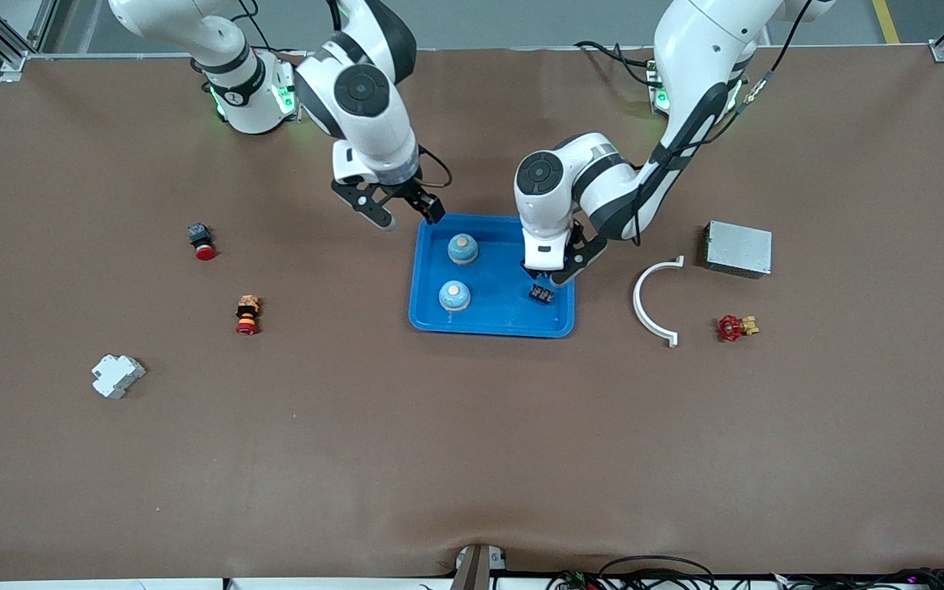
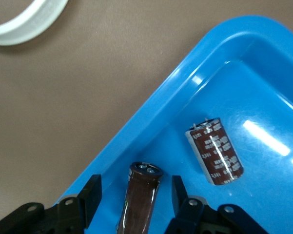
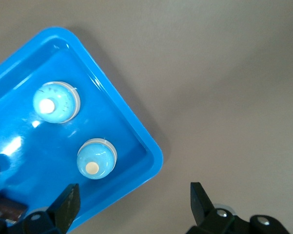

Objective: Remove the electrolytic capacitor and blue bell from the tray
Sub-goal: 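Grasp a brown capacitor with the left gripper while the right gripper lowers, then carry the capacitor toward the white arc while the right gripper grasps a bell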

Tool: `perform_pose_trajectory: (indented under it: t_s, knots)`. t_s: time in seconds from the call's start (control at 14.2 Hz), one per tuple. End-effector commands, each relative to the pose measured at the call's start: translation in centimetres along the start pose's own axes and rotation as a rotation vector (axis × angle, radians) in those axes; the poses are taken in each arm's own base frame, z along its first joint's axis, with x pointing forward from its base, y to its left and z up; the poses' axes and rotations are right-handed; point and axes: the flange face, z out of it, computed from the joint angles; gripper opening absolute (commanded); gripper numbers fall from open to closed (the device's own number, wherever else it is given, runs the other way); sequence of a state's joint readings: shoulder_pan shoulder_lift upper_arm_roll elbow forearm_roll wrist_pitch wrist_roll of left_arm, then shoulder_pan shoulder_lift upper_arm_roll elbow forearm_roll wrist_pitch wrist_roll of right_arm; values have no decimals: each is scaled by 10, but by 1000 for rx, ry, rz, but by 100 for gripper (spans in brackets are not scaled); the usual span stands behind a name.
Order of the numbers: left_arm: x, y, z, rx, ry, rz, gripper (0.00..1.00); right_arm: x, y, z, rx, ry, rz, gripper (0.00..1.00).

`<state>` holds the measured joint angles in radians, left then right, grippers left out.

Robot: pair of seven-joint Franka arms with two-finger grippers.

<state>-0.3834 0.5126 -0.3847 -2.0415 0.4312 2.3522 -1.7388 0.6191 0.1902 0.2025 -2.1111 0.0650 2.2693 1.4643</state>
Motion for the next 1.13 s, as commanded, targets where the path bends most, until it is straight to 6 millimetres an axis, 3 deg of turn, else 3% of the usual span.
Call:
perform_pose_trajectory:
  t_s: [0.0, 0.14, 0.28, 0.49, 0.56, 0.64, 0.92, 1.06]
  knots:
    - [-2, 0, 4, -14, 9, -20, 62, -8, -19, 25, 6, 46, 48, 100]
    - [-6, 1, 4, -23, 5, -27, 55, -8, -29, 44, 34, 53, 83, 100]
    - [-7, 2, 9, -18, 0, -55, 35, -13, -38, 57, 39, 46, 98, 100]
    - [-11, 3, 12, -15, -4, -65, 23, -11, -50, 67, 41, 51, 119, 100]
    - [-14, 4, 6, -21, 2, -60, 6, -10, -54, 73, 39, 55, 127, 100]
    - [-9, 3, -4, -25, 14, -77, 0, -9, -58, 79, 40, 60, 138, 100]
    - [30, -1, -80, -67, 93, -145, 0, -12, -64, 102, 69, 70, 170, 100]
    - [57, -6, -106, -64, 117, -166, 0, -15, -63, 110, 65, 67, 167, 100]
